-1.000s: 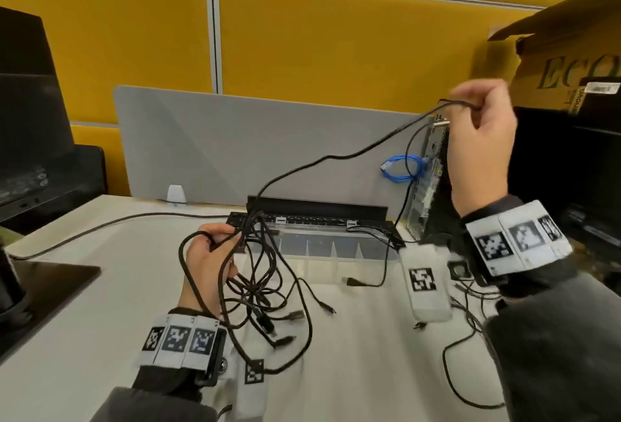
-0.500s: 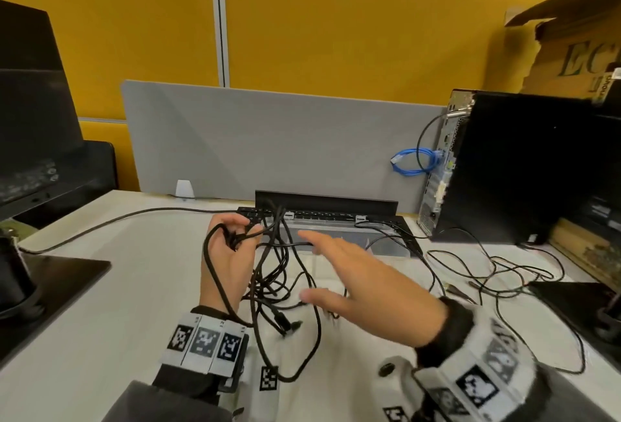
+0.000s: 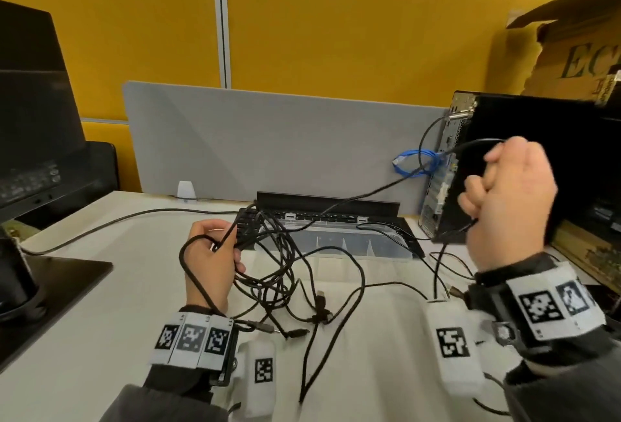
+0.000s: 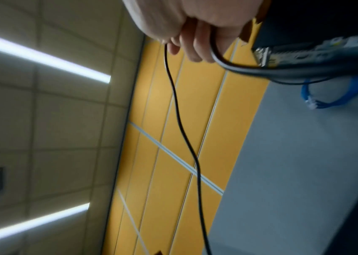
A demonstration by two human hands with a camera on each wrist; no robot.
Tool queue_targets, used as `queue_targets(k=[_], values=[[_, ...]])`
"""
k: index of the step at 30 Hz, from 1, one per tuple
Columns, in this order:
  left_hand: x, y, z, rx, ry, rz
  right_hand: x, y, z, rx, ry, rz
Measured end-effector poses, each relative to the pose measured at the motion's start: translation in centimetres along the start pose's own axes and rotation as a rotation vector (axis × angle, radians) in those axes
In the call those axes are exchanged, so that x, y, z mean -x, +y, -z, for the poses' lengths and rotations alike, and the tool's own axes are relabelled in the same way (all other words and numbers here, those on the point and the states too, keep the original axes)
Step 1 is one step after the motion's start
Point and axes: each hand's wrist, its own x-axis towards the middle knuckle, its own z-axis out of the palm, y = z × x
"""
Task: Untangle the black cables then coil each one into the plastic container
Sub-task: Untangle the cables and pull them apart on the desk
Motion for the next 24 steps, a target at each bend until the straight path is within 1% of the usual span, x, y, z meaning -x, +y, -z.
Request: queue_targets(k=[1, 2, 3, 5, 6, 9, 11, 12, 14, 15, 17, 18, 20, 22, 23, 24], values=[[0.0, 0.0, -0.1, 0.008, -0.001, 0.004, -0.5, 0.4, 0.6, 0.023, 0.036, -0.036], [0.0, 0.0, -0.2, 0.016, 0.002, 0.001, -0.9, 0.9, 1.1, 0.071, 0.032, -0.078], [0.0, -0.1, -0.3, 0.021, 0.009, -0.004, -1.3, 1.5, 1.5, 0.153, -0.014, -0.123], [0.0, -0.2, -0.4, 0.003, 0.017, -0.024, -1.5, 2.9, 2.2, 0.426, -0.206, -0.181], [0.1, -0.1, -0.5, -0.011, 0.015, -0.036, -1.4, 3.5, 2.2, 0.577, -0.307, -0.183], [0.3, 0.1, -0.5, -0.045, -0.018, -0.061, 0.1, 4.2, 1.4, 0.959, -0.572, -0.09], [0.5, 0.3, -0.6, -0.046, -0.039, -0.062, 1.8, 4.2, 0.0, 1.17, -0.699, 0.051], [0.6, 0.3, -0.6, -0.045, -0.046, -0.065, 2.9, 4.1, -1.0, 1.23, -0.735, 0.137], [0.7, 0.5, -0.6, -0.046, -0.059, -0.088, 5.3, 4.3, -3.0, 1.272, -0.725, 0.36], [0.8, 0.6, -0.6, -0.042, -0.068, -0.101, 6.3, 4.4, -4.1, 1.269, -0.684, 0.462], [0.9, 0.6, -0.6, -0.023, -0.09, -0.115, 7.7, 4.7, -5.9, 1.226, -0.609, 0.617], [1.0, 0.7, -0.6, -0.014, -0.1, -0.124, 8.1, 4.8, -6.5, 1.198, -0.598, 0.693], [1.1, 0.7, -0.6, -0.016, -0.124, -0.156, 8.7, 5.1, -7.5, 1.17, -0.631, 0.863], [1.1, 0.6, -0.7, -0.024, -0.15, -0.175, 9.3, 5.5, -8.3, 1.18, -0.735, 0.919], [1.1, 0.6, -0.7, -0.031, -0.161, -0.176, 9.5, 5.6, -8.7, 1.179, -0.792, 0.899], [1.1, 0.6, -0.8, -0.038, -0.171, -0.176, 9.7, 5.5, -9.1, 1.173, -0.849, 0.837]])
